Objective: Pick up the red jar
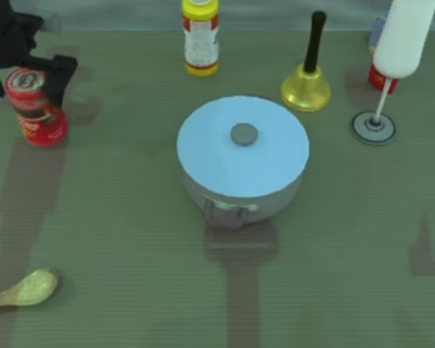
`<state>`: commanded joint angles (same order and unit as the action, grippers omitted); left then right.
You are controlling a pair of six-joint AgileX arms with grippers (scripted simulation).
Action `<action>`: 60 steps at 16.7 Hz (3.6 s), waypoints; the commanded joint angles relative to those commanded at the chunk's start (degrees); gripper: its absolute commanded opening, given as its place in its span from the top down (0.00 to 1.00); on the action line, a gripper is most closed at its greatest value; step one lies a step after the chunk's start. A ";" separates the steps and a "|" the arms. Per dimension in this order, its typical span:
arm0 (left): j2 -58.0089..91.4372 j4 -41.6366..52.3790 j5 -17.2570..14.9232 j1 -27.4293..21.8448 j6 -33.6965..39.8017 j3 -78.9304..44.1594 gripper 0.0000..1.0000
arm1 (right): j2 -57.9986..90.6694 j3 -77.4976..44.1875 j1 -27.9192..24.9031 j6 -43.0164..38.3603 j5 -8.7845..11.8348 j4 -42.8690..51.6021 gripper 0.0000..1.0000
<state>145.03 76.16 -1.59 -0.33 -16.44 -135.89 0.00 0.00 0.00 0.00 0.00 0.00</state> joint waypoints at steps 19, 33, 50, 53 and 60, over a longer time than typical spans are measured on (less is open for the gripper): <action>-0.17 -3.68 0.00 0.05 -0.05 3.74 0.98 | 0.00 0.00 0.00 0.00 0.00 0.00 0.00; -6.93 -3.00 0.21 0.48 0.01 10.19 1.00 | 0.00 0.00 0.00 0.00 0.00 0.00 0.00; -27.86 -2.12 0.89 -1.99 5.84 29.83 1.00 | 0.00 0.00 0.00 0.00 0.00 0.00 0.00; -27.02 -4.65 1.57 -6.45 14.03 31.24 1.00 | 0.00 0.00 0.00 0.00 0.00 0.00 0.00; -25.23 -10.09 2.86 -16.11 31.97 34.53 1.00 | 0.00 0.00 0.00 0.00 0.00 0.00 0.00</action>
<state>119.80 66.07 1.28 -16.45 15.53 -101.36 0.00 0.00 0.00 0.00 0.00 0.00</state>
